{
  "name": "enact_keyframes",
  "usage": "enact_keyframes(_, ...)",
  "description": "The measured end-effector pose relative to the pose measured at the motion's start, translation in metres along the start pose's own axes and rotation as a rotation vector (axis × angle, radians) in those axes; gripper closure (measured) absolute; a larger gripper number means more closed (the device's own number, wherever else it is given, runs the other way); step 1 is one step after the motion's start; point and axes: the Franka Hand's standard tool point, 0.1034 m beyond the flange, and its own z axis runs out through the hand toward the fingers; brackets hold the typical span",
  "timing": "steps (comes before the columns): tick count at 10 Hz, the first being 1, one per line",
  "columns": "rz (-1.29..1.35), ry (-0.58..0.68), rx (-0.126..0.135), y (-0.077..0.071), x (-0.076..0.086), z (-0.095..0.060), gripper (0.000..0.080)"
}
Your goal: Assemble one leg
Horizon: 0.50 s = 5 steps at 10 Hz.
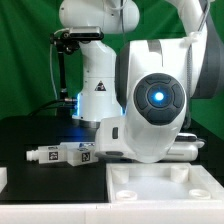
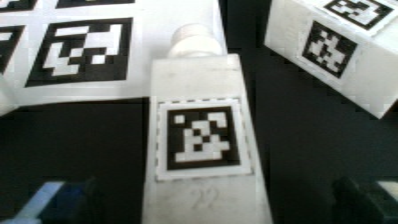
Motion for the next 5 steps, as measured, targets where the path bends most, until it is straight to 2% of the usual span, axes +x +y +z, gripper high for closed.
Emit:
enact_keyframes(2,0.0,0.0,0.001,0.0001,0.0003,0.0001,0.0151)
enact_keyframes(3,0.0,0.0,0.001,0.0003,0.0003,0.0002,0.0277)
enact_keyframes(4,0.001,0.0,0.001,0.0003,0.0004,0.0002,0.0277)
enact_keyframes(5,0.001,0.0,0.001,0.0004,0.0004,0.0002,0.0412)
